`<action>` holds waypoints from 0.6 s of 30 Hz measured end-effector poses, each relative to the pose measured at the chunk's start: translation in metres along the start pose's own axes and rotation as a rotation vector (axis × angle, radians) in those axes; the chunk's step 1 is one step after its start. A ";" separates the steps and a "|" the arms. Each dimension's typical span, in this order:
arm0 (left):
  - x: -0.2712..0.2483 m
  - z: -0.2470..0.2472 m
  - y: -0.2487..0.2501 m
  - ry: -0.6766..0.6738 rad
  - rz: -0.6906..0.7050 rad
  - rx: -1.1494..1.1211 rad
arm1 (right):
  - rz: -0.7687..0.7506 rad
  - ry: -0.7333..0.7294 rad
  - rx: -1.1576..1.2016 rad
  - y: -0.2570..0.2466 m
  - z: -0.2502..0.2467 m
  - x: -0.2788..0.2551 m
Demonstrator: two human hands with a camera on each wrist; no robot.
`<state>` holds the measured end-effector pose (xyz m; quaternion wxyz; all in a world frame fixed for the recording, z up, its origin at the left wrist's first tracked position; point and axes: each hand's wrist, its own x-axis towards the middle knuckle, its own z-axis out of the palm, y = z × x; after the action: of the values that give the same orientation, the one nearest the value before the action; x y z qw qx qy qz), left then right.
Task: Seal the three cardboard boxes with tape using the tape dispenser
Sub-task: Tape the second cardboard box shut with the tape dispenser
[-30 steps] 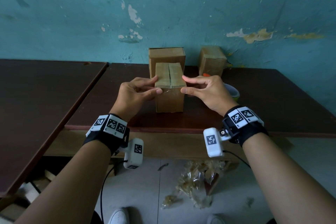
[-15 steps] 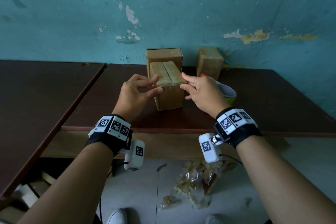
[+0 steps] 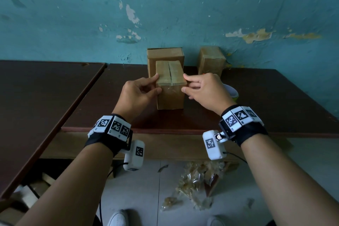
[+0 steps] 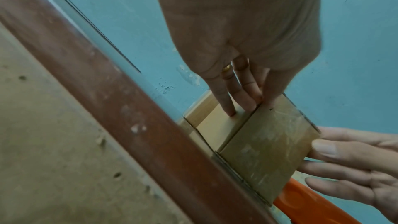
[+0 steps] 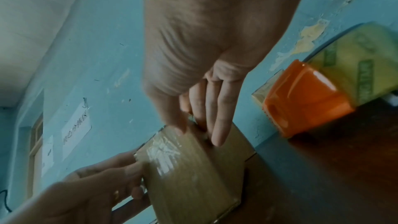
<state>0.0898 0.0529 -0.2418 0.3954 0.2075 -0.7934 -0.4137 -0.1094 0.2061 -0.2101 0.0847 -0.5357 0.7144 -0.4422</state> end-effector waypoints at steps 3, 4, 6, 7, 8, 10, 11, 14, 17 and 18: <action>-0.002 -0.003 0.008 -0.007 -0.083 -0.129 | -0.003 -0.019 0.063 0.002 -0.005 -0.002; -0.003 -0.003 0.013 0.017 -0.100 -0.169 | 0.005 -0.005 0.103 0.001 -0.006 -0.001; -0.002 -0.001 0.020 0.088 -0.104 -0.173 | 0.006 0.038 0.175 -0.003 -0.009 0.002; -0.002 0.001 0.022 0.112 -0.103 -0.155 | -0.001 0.055 0.180 -0.006 -0.010 0.003; -0.002 0.003 0.025 0.130 -0.104 -0.138 | -0.009 0.067 0.164 -0.008 -0.009 0.003; -0.002 0.006 0.026 0.154 -0.102 -0.118 | -0.025 0.087 0.125 -0.011 -0.006 0.003; -0.001 0.007 0.026 0.165 -0.106 -0.119 | -0.032 0.095 0.114 -0.012 -0.005 0.003; 0.001 0.009 0.027 0.180 -0.106 -0.129 | -0.034 0.117 0.101 -0.011 -0.003 0.005; 0.002 0.010 0.024 0.156 -0.106 -0.125 | -0.029 0.121 0.087 -0.009 -0.004 0.006; 0.002 0.011 0.022 0.149 -0.100 -0.122 | -0.036 0.115 0.076 -0.007 -0.004 0.007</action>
<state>0.0792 0.0697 -0.2264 0.4439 0.2526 -0.7238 -0.4639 -0.1093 0.2023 -0.2000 0.0558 -0.5186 0.6911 -0.5003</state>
